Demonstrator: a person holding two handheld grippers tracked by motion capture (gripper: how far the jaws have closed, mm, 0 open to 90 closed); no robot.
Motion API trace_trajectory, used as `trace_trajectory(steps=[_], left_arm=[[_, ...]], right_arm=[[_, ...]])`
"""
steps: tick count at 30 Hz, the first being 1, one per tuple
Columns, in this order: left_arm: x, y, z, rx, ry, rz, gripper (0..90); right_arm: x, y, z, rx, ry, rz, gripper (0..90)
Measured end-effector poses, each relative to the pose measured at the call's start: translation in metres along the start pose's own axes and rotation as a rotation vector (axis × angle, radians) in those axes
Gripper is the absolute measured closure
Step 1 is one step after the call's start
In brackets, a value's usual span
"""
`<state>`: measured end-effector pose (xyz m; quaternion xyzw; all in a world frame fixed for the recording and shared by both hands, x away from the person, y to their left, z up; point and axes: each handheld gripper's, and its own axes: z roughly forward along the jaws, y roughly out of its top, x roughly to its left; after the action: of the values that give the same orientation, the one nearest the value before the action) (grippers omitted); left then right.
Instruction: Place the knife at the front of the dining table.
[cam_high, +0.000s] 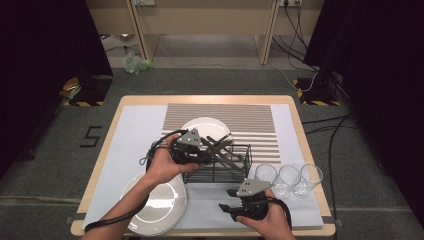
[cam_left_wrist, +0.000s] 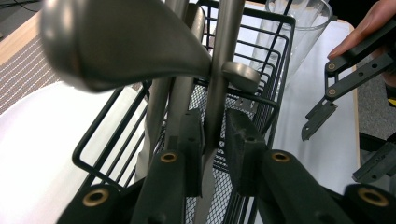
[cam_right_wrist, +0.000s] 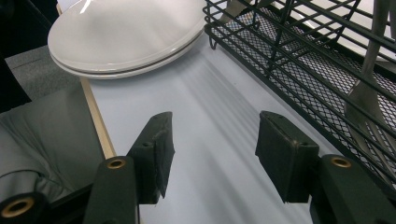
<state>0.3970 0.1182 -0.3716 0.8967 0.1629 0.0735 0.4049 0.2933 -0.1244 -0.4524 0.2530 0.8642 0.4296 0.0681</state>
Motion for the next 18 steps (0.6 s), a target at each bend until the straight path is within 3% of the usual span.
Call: trace_trajectory(steps=[11, 18], left_arm=[[0.0003, 0.0014, 0.0003, 0.016, 0.001, 0.031, 80.5], [-0.0005, -0.0004, 0.0001, -0.002, 0.01, 0.041, 81.2]], right_arm=[[-0.0008, 0.0001, 0.0001, -0.001, -0.001, -0.008, 45.9], [-0.0006, -0.0001, -0.0004, -0.001, 0.0, -0.004, 45.9]])
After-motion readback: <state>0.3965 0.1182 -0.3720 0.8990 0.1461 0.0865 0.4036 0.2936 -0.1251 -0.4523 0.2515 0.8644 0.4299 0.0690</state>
